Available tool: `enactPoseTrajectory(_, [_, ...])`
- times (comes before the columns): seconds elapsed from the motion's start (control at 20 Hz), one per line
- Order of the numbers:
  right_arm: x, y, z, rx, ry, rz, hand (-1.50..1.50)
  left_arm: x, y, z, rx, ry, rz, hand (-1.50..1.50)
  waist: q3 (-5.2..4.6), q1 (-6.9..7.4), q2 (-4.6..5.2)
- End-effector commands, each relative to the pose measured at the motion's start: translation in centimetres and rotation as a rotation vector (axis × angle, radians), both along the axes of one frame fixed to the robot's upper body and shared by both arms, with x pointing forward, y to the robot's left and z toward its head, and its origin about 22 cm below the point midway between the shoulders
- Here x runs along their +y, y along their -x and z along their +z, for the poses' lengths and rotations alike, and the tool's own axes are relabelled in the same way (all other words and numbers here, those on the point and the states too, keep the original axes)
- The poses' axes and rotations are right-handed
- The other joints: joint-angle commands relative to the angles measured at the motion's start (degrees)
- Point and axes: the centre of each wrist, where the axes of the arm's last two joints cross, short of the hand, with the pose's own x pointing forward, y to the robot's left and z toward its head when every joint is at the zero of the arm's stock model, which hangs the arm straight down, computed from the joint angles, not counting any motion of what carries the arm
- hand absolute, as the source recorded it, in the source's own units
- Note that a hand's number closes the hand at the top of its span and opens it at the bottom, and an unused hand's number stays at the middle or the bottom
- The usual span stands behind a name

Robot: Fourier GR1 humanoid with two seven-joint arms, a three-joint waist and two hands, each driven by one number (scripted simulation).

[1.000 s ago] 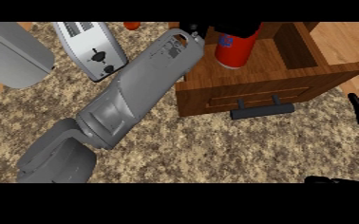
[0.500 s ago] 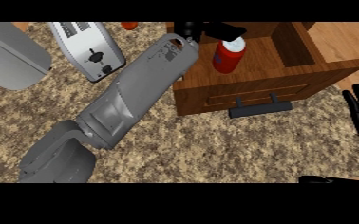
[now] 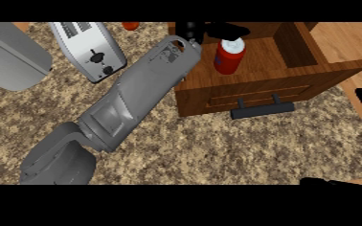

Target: Pick up the can, place it into the drawer and close the drawer

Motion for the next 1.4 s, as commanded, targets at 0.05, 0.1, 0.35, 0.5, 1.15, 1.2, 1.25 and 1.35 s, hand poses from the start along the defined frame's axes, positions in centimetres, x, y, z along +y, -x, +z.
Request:
enactPoseTrajectory(0.05, [-0.6, 0.6, 1.5, -0.058, 0.184, 0.008, -1.50, -0.7, 0.3, 1.1, 0.025, 0.053, 0.008, -1.50, 0.02, 0.06, -0.29])
enactPoseTrajectory(0.1, [0.5, 0.6, 2.1, -0.085, 0.202, 0.008, -1.50, -0.4, -0.1, 1.3, 0.008, 0.070, 0.005, -1.50, -0.06, 0.46, 0.02])
enactPoseTrajectory(0.35, [1.0, -0.1, 2.5, -0.110, 0.327, 0.019, -1.50, -1.5, 0.7, 2.4, -0.019, 0.133, -0.009, -1.50, -0.04, 1.31, -0.41])
enactPoseTrajectory(0.5, [1.1, -0.2, 2.7, -0.123, 0.422, -0.018, -1.50, -0.9, 0.4, 1.7, -0.005, 0.151, -0.024, -1.50, -0.06, 2.28, -0.39])
enactPoseTrajectory(1.15, [3.7, -7.3, -1.0, -0.064, 0.891, -0.106, -1.50, -1.9, 0.7, 3.5, -0.021, 0.140, -0.029, -1.50, -0.08, 7.31, -1.23])
enactPoseTrajectory(1.2, [4.6, -6.9, -3.2, -0.045, 0.926, -0.087, -1.50, -1.9, 1.0, 2.8, -0.011, 0.138, -0.027, -1.50, -0.07, 7.25, -1.36])
enactPoseTrajectory(1.25, [6.1, -6.0, -3.5, -0.035, 0.926, -0.094, -1.50, -2.0, 1.0, 3.1, -0.023, 0.139, -0.014, -1.50, -0.11, 7.70, -1.73])
enactPoseTrajectory(1.35, [3.4, -7.8, -3.6, -0.006, 1.012, -0.133, -1.50, -0.2, 0.1, 4.0, -0.028, 0.145, -0.006, -1.50, -0.10, 7.80, -1.61])
